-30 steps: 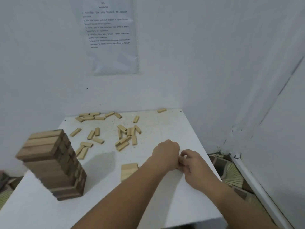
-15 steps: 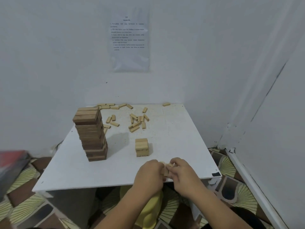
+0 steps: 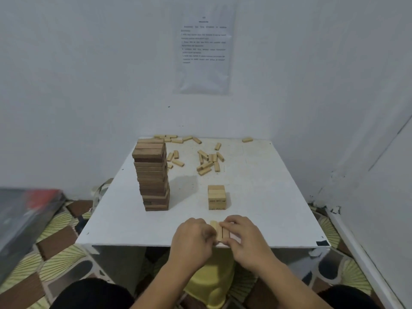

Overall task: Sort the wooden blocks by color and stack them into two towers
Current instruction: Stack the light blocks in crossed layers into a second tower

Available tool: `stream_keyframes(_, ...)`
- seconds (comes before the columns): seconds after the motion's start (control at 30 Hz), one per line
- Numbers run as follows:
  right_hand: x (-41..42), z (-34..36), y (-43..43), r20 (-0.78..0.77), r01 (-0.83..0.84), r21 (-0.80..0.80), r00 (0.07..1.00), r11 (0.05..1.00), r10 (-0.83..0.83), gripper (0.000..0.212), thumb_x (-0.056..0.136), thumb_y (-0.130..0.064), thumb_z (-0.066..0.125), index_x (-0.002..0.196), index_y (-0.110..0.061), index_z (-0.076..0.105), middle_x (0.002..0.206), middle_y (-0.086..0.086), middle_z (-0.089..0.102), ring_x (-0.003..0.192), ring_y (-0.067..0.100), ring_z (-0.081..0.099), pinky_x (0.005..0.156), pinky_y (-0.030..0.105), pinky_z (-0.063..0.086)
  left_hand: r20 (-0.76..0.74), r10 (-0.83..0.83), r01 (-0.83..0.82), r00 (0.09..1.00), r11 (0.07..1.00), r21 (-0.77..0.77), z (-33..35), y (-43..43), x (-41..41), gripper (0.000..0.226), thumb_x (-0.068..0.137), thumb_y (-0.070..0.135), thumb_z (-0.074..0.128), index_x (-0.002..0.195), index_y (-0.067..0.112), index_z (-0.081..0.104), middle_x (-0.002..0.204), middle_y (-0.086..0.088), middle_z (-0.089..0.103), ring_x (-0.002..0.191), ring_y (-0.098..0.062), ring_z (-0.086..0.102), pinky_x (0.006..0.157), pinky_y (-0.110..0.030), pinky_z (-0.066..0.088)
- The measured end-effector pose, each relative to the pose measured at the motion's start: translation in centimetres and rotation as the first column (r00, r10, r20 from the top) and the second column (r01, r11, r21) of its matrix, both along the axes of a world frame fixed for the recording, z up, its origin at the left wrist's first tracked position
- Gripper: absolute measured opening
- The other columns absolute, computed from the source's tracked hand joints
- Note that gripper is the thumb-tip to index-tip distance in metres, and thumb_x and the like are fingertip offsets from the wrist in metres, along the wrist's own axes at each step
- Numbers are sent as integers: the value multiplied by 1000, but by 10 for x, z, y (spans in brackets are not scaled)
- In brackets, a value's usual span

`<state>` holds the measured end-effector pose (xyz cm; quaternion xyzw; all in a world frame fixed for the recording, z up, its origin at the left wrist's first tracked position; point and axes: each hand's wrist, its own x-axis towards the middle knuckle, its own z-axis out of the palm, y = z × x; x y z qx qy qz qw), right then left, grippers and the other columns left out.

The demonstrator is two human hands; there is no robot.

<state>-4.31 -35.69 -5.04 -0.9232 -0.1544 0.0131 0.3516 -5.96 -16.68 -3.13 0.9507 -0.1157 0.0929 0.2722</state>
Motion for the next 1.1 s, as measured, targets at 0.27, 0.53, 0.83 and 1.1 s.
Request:
stream_keyframes(0.27, 3, 8, -1, -133, 57, 74, 990, 996, -46, 59, 84, -31, 82, 138, -37, 60, 137, -24, 48, 128, -4, 42, 111, 15, 26, -17, -38, 37, 999, 999, -32, -7, 10, 6, 22, 88, 39, 72, 108, 29, 73, 101, 16, 59, 95, -5, 53, 84, -22, 46)
stream_keyframes(0.53, 7, 13, -7, -196, 80, 115, 979, 990, -56, 67, 83, -20, 83, 141, -38, 56, 122, -26, 57, 108, -8, 51, 89, 7, 39, -235, -140, 133, 962, 990, -47, 4, 26, 26, 68, 77, 49, 79, 138, 42, 51, 139, 12, 54, 128, -13, 46, 110, -38, 42)
stream_keyframes(0.83, 7, 9, -5, -196, 141, 144, 974, 979, -111, 59, 79, -19, 85, 132, -37, 65, 109, -25, 61, 98, -3, 53, 80, 7, 40, -254, -125, 83, 959, 982, -171, -6, 17, 27, 57, 77, 28, 85, 127, 38, 58, 124, 10, 58, 117, -9, 55, 104, -34, 50)
stream_keyframes(1.1, 6, 8, -2, -167, 155, 172, 978, 973, -126, 56, 77, -20, 86, 127, -39, 67, 109, -22, 63, 90, 3, 53, 76, 9, 43, -209, -137, 98, 968, 977, -187, -15, 18, 22, 55, 78, 39, 84, 127, 41, 56, 122, 16, 55, 115, -1, 51, 100, -18, 41)
